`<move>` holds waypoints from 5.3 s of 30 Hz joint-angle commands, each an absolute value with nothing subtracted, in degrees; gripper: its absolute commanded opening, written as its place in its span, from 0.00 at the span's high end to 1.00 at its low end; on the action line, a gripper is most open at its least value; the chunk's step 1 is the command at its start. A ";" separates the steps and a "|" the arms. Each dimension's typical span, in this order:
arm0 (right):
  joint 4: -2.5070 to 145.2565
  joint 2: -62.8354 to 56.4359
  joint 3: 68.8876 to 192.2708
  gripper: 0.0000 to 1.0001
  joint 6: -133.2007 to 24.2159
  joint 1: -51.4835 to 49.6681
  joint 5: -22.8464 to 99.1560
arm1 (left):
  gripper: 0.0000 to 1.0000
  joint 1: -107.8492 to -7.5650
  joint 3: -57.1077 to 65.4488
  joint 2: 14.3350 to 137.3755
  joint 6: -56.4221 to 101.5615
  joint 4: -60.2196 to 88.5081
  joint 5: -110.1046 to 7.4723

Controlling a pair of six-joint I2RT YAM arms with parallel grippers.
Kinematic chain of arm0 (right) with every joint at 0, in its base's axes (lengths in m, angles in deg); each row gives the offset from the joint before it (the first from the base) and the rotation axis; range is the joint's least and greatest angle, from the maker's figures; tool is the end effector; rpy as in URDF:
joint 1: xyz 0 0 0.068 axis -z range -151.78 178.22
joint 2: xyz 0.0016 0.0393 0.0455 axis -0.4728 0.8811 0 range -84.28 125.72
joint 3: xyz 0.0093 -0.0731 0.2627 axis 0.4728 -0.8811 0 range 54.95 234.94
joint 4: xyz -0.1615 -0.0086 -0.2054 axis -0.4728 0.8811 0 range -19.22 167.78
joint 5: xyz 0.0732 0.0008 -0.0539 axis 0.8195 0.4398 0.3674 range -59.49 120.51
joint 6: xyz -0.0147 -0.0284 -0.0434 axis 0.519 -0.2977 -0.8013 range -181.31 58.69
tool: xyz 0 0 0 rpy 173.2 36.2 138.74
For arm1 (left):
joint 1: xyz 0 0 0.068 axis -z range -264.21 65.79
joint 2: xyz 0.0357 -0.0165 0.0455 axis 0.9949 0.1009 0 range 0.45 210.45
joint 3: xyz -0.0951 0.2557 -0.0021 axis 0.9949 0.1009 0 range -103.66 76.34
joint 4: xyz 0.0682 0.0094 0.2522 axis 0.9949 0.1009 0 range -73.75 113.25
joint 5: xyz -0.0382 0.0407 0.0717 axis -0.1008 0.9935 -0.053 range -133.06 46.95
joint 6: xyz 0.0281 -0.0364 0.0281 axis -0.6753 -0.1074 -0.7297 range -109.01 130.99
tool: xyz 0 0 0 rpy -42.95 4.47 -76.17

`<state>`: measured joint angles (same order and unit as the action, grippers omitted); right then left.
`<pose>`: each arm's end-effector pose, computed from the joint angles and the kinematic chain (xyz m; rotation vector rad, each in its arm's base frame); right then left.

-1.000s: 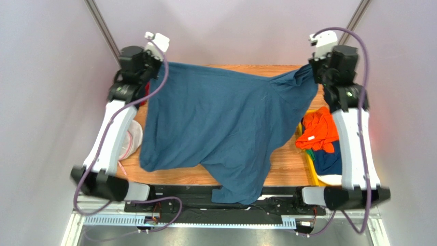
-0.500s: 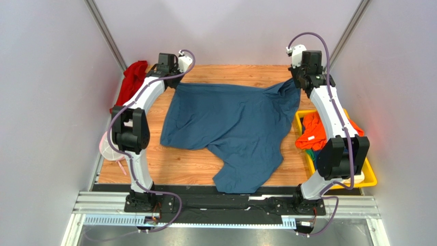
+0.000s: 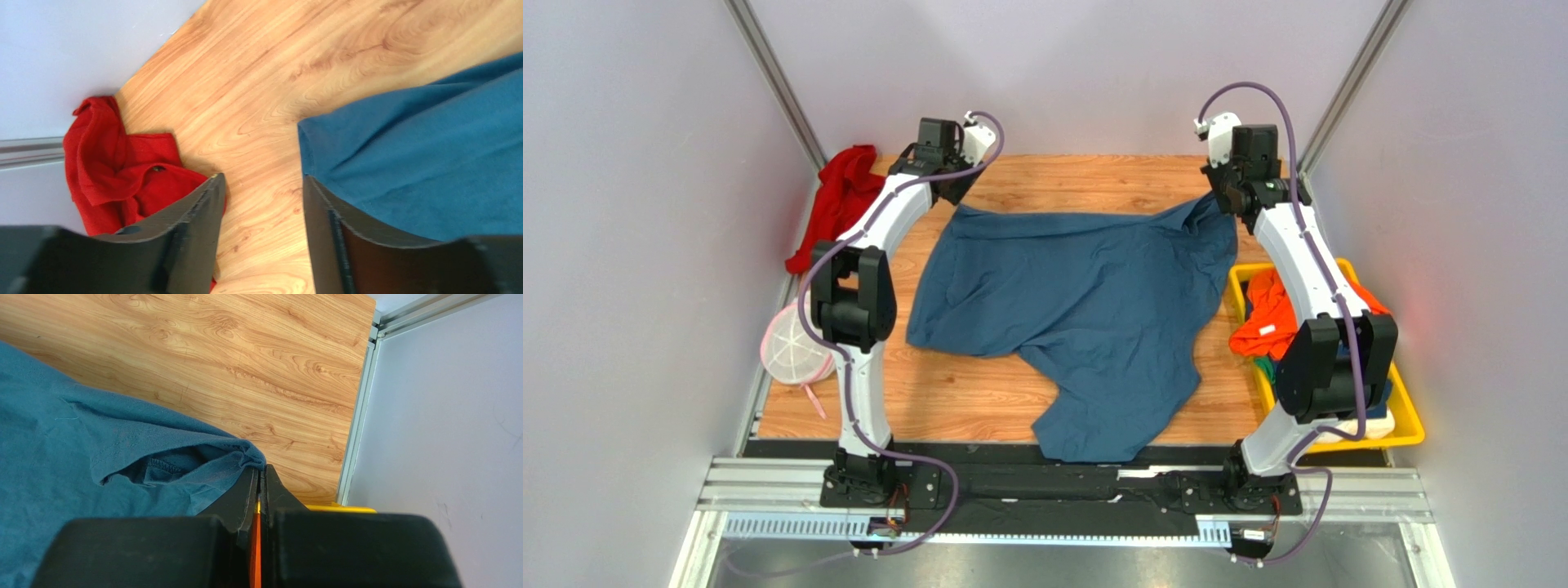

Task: Fold and stack the t-shirts
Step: Flatten out the tshirt

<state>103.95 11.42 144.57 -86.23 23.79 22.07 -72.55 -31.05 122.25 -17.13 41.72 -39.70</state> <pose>0.3800 0.0241 0.3409 -0.4982 2.2162 -0.3565 0.4855 -0.0981 0.2649 0.7447 2.1494 0.2181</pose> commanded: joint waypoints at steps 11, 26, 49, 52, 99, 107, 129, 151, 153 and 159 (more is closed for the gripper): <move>101.19 11.17 144.07 1.00 -88.29 23.56 20.93 | 0.40 -72.43 -29.38 119.54 -19.24 52.36 -53.24; 101.89 10.20 142.66 1.00 -88.47 23.65 20.50 | 0.45 -76.29 -29.12 123.41 -21.97 58.26 -60.90; 102.33 8.80 141.87 1.00 -88.99 23.74 19.97 | 0.46 -78.85 -43.09 134.13 -24.08 63.00 -63.09; 102.24 8.71 141.87 1.00 -89.08 23.65 19.88 | 0.47 -78.85 -45.20 135.27 -24.17 64.23 -63.44; 103.12 5.90 143.63 1.00 -88.91 25.32 20.76 | 0.52 -75.86 -60.33 144.50 -30.58 76.28 -64.94; 103.21 4.75 142.66 1.00 -88.99 25.41 21.02 | 0.76 -74.98 -60.95 145.21 -30.14 75.14 -63.09; 105.41 -0.42 145.56 1.00 -88.29 25.49 17.68 | 1.00 -74.27 -38.80 116.57 -18.46 59.40 -54.49; 111.64 -15.20 171.38 1.00 -96.02 25.49 16.81 | 1.00 -74.98 -46.58 81.58 -11.42 60.37 -38.23; 112.00 -13.71 176.82 1.00 -97.34 25.49 15.84 | 1.00 -76.55 -49.42 80.26 -9.76 59.32 -37.78; 112.53 -14.32 177.11 1.00 -101.37 25.49 12.77 | 1.00 -78.14 -47.06 75.86 -10.89 52.73 -34.11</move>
